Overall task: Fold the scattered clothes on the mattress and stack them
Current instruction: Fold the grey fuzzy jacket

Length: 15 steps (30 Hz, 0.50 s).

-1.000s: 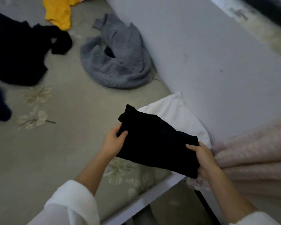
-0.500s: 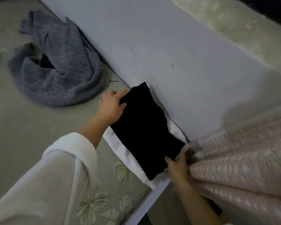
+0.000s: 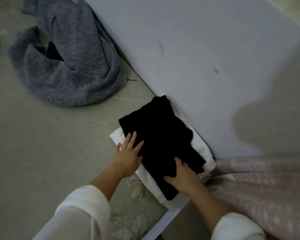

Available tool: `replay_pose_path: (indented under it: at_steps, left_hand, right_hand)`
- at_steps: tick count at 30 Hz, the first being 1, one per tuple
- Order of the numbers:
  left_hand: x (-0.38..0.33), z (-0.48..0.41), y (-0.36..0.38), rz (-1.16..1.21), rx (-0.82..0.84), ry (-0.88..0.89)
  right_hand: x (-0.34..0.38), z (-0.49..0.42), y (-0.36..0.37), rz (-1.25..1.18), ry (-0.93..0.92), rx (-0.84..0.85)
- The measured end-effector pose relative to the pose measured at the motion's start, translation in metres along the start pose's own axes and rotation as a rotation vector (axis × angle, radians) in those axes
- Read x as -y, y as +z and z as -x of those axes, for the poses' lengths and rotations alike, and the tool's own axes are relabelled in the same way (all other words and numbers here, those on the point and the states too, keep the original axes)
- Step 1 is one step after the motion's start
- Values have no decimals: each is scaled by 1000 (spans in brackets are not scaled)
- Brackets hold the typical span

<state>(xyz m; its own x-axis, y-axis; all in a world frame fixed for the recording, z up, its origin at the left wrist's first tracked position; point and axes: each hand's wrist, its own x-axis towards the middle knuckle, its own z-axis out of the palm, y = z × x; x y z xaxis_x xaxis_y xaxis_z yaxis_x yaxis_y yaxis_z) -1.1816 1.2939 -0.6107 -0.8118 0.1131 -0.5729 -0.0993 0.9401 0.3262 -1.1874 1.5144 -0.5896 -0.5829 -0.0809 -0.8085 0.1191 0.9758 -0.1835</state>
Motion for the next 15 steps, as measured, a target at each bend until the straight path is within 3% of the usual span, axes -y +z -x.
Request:
replay_pose_path:
  at_steps: [3, 5, 10, 15]
  left_hand:
    - [14, 9, -6, 148, -163, 3]
    - [36, 18, -7, 249, -253, -93]
    - [110, 34, 4, 392, -266, -515]
    - [173, 44, 26, 392, -246, -637]
  right_hand:
    - [21, -4, -22, 116, -82, -292]
    - [47, -10, -37, 87, -224, -473]
    - [136, -48, -56, 140, -551, -486]
    - [211, -90, -48, 383, -737, -443]
